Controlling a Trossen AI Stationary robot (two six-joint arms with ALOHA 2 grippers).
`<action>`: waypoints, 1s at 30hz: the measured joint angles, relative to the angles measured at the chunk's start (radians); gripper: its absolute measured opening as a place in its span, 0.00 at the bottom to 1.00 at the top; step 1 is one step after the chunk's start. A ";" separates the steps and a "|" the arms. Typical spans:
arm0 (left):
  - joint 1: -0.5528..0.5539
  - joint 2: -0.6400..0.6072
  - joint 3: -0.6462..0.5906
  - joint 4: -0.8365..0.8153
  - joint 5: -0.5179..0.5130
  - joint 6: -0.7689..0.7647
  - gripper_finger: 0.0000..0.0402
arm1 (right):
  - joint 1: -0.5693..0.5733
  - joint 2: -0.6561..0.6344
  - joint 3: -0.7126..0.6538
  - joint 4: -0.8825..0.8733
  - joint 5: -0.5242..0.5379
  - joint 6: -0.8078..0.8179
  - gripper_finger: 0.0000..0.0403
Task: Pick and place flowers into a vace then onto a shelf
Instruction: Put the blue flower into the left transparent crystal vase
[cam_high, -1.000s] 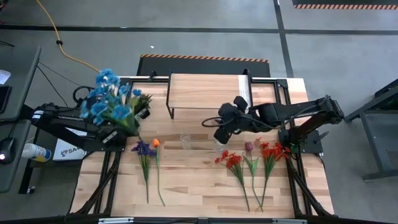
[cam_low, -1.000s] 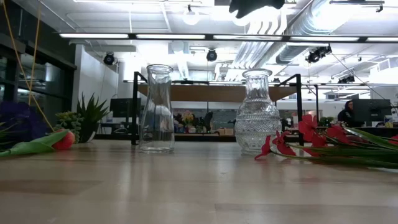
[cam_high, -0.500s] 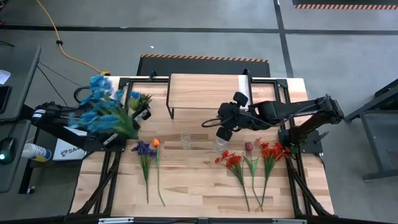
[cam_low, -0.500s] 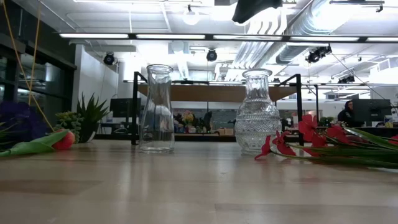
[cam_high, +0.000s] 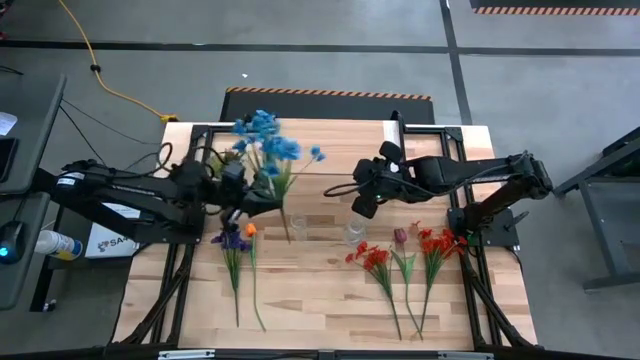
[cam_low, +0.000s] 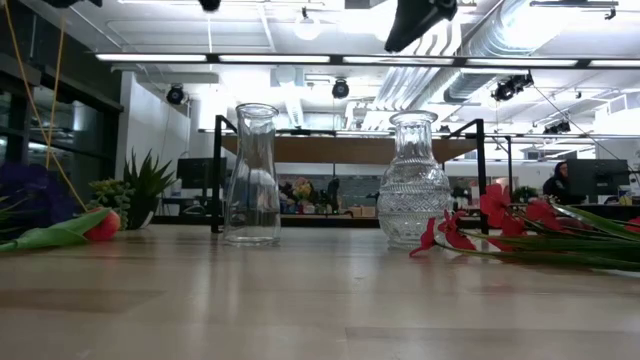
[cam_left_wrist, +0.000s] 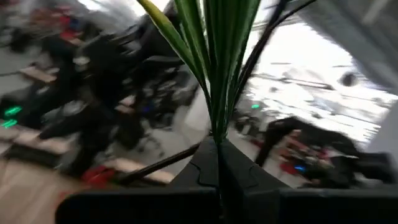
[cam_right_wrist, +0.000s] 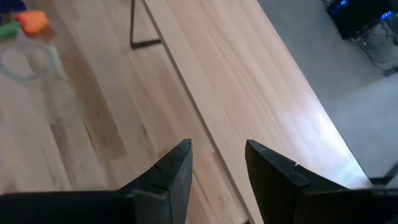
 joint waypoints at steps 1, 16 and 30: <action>0.000 0.003 0.000 -0.009 -0.018 0.003 0.07 | 0.000 0.000 0.000 -0.013 0.000 0.001 0.35; -0.001 0.000 0.000 -0.192 -0.378 0.076 0.07 | 0.000 0.000 0.000 -0.368 0.130 0.185 0.35; -0.291 0.000 0.000 -0.216 -0.802 0.205 0.07 | 0.000 0.001 0.000 -0.481 0.131 0.296 0.35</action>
